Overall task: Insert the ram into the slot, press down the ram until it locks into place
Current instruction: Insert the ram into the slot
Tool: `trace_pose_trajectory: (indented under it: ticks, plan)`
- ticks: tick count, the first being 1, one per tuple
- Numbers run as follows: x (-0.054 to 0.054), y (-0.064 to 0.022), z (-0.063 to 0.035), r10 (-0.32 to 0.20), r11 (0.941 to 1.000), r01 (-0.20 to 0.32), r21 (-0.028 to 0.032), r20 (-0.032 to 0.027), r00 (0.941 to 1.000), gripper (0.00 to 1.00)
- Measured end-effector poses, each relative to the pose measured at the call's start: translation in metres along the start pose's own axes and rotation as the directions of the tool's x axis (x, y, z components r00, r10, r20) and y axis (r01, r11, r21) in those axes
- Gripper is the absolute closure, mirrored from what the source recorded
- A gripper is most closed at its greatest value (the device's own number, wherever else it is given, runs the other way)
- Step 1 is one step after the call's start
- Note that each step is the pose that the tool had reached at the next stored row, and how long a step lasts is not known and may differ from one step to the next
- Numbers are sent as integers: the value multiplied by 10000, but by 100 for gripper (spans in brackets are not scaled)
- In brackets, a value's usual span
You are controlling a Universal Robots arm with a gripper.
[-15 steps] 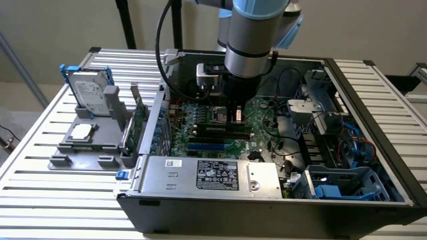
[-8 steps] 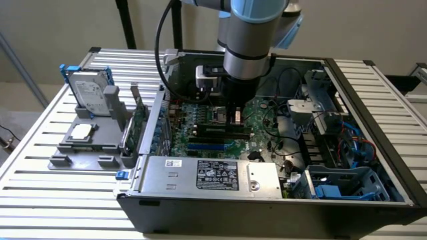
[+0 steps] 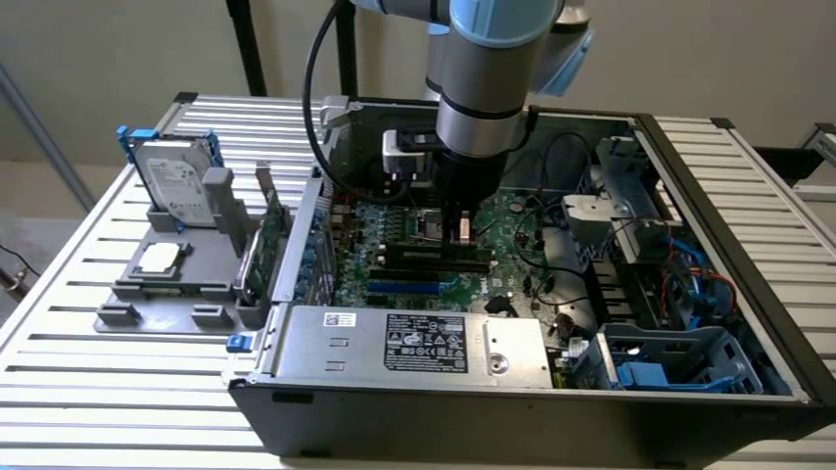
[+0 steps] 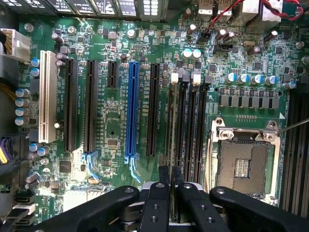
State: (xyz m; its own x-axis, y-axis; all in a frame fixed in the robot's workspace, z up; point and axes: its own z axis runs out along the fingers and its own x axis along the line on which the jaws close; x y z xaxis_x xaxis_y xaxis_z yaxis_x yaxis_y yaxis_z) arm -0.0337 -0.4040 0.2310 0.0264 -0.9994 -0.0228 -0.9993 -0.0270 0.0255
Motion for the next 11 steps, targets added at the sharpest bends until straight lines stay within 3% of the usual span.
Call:
trace_pose_trajectory:
  ticks: [11]
  plan:
    - [-1, 2, 20, 0, 10000, 0, 22, 1, 10000, 87]
